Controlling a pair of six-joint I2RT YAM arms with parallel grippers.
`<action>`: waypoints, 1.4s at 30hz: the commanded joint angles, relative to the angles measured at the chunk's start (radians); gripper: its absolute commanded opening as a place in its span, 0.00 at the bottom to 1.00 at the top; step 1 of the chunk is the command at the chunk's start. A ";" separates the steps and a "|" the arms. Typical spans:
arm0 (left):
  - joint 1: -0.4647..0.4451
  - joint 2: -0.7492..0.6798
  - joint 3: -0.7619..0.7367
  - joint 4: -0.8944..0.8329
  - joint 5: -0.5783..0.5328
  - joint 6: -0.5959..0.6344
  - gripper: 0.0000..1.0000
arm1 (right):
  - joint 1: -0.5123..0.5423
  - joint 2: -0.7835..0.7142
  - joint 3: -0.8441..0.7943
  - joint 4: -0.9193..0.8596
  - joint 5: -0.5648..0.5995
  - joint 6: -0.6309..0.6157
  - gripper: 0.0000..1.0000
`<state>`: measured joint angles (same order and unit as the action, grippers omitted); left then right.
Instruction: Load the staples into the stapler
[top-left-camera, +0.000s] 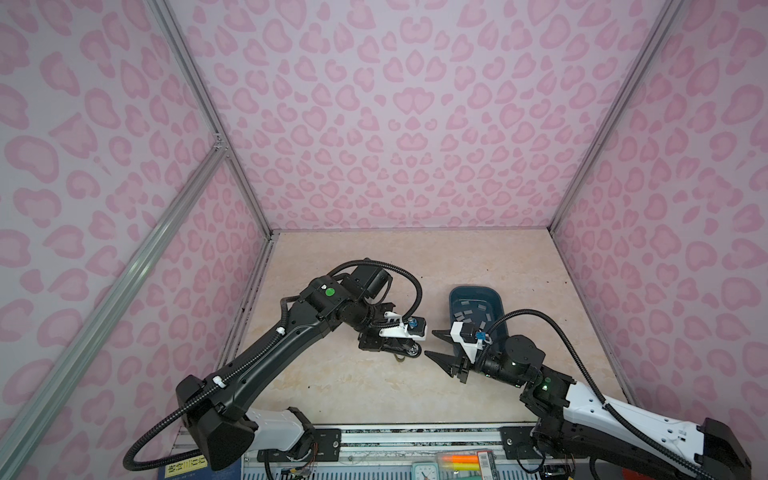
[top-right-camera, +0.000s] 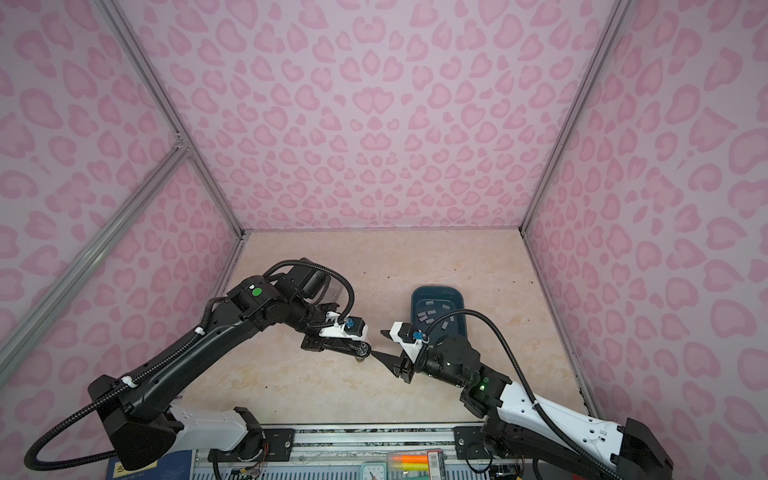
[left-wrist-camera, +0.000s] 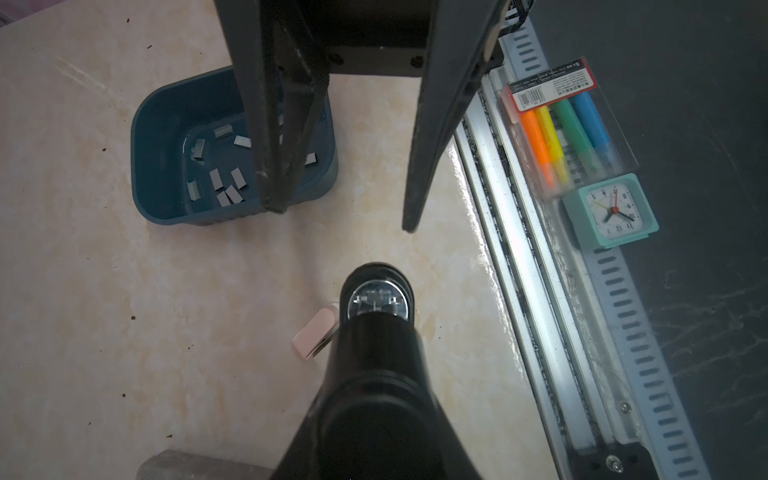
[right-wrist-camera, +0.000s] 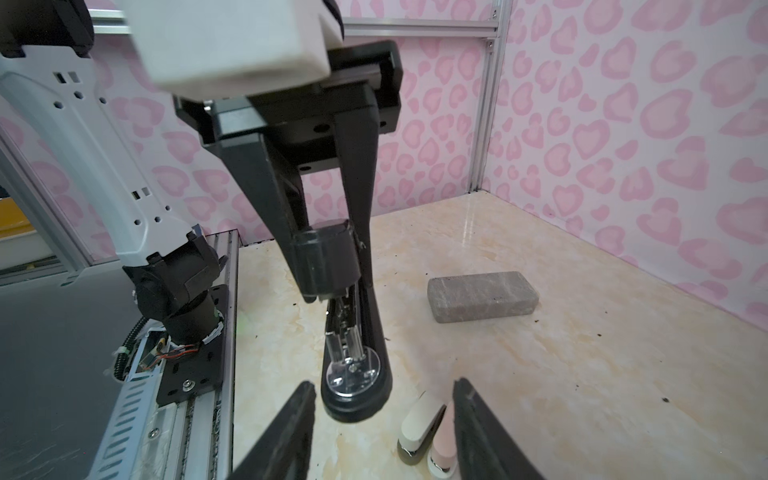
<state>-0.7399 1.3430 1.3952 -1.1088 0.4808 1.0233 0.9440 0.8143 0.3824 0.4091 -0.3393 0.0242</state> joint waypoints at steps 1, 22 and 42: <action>-0.006 -0.010 -0.005 0.004 0.051 0.018 0.04 | 0.013 0.020 -0.002 0.102 -0.047 0.026 0.54; -0.015 0.016 0.035 -0.005 0.109 -0.027 0.04 | 0.042 0.180 0.024 0.195 -0.056 0.026 0.34; -0.015 -0.068 -0.034 0.032 0.226 0.003 0.04 | 0.060 0.261 0.033 0.279 -0.043 0.051 0.28</action>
<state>-0.7544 1.2888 1.3586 -1.0767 0.6117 1.0180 0.9989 1.0626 0.4122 0.6361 -0.4213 0.0597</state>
